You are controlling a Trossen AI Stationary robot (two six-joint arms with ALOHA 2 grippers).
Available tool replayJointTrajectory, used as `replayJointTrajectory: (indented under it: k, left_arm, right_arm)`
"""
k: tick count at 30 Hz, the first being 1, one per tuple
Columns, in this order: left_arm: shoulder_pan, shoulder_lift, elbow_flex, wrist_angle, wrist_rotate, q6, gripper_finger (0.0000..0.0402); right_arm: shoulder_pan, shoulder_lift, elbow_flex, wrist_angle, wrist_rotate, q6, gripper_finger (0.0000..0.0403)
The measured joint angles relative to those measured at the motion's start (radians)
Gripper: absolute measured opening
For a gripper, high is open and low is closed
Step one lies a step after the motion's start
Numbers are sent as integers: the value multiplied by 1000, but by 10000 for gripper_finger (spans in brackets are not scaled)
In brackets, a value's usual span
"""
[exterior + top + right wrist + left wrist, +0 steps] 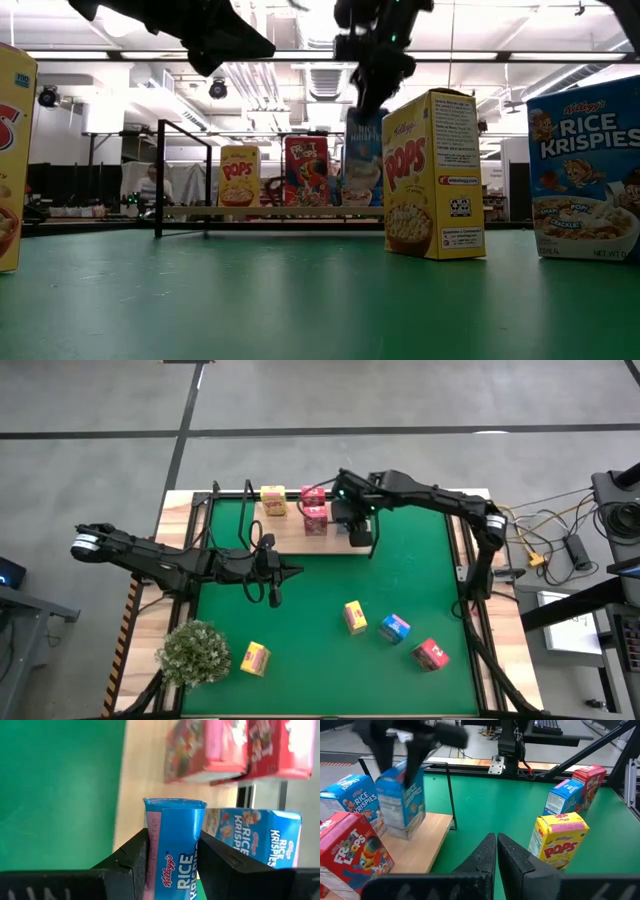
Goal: Stack cereal on shelf
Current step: Put the top blue cereal box on the shelf aligned with the other blue cereal box
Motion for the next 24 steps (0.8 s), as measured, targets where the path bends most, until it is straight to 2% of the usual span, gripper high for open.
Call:
replayJointTrajectory:
  k: [11,24]
  left_arm:
    - [0,0,0,1,0,12,0]
    - [0,0,0,2,0,12,0]
  right_arm:
    - [-89,62,13,-8,-16,-25,132]
    - [-103,79,13,13,-14,-39,132]
